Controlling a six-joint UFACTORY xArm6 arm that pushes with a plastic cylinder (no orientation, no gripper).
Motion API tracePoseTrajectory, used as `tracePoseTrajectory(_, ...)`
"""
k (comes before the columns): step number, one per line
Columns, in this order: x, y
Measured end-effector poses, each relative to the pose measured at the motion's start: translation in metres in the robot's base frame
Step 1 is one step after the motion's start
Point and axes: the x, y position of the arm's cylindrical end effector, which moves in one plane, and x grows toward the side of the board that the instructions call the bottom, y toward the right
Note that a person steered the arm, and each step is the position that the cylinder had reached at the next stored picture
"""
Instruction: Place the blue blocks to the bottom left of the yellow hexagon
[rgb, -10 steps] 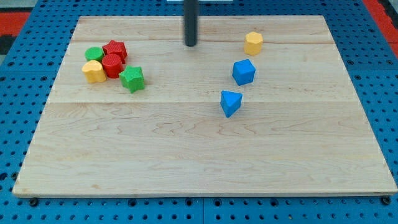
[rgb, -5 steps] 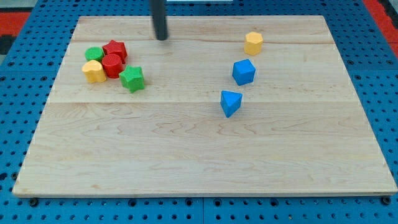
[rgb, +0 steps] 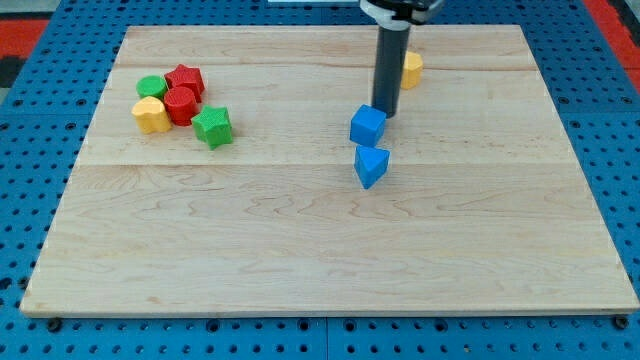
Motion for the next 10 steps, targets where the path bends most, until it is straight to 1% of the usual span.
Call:
tracePoseTrajectory(1,0.036,0.020)
tracePoseTrajectory(2,0.054,-0.047)
tracePoseTrajectory(3,0.054,-0.102)
tracePoseTrajectory(4,0.046,-0.098)
tracePoseTrajectory(5,0.017,-0.051)
tracePoseTrajectory(6,0.019,-0.036)
tracePoseTrajectory(7,0.051,0.004)
tracePoseTrajectory(8,0.112,0.013)
tracePoseTrajectory(9,0.118,-0.035)
tracePoseTrajectory(10,0.092,-0.086)
